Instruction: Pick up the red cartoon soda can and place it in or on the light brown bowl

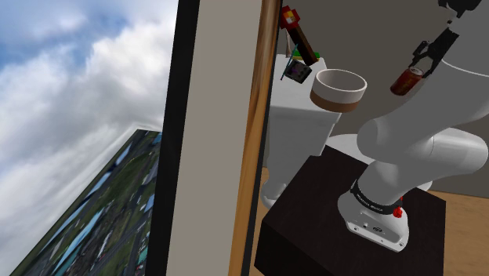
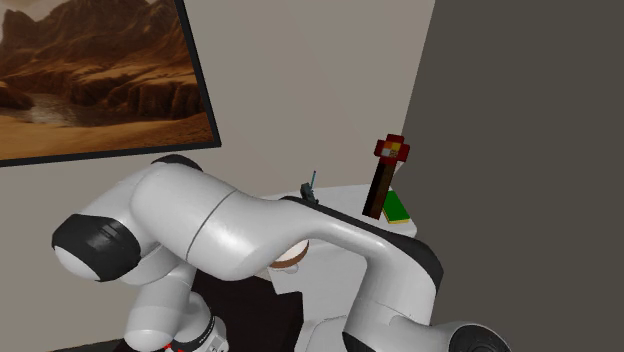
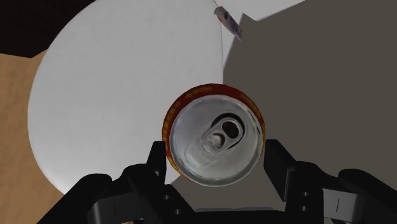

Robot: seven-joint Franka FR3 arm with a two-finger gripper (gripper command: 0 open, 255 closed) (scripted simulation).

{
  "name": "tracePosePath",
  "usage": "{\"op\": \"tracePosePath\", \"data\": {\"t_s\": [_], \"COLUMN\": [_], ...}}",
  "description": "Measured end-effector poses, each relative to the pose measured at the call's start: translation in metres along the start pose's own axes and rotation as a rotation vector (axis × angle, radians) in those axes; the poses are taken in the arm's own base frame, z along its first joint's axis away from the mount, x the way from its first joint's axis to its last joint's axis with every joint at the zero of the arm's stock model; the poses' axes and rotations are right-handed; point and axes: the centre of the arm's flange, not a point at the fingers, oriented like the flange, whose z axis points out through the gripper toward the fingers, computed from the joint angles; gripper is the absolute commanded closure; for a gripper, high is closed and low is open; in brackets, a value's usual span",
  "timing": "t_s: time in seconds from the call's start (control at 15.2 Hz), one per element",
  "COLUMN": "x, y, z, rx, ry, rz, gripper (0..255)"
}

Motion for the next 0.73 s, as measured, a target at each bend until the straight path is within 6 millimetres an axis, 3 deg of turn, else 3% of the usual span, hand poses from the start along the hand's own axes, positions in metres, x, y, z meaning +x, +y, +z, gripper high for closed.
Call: {"op": "tracePosePath", "data": {"t_s": [0.73], "x": [-0.006], "y": [-0.012], "z": [-0.056], "rx": [0.000], "ry": [0.000], "rz": [0.000], "gripper": [255]}}
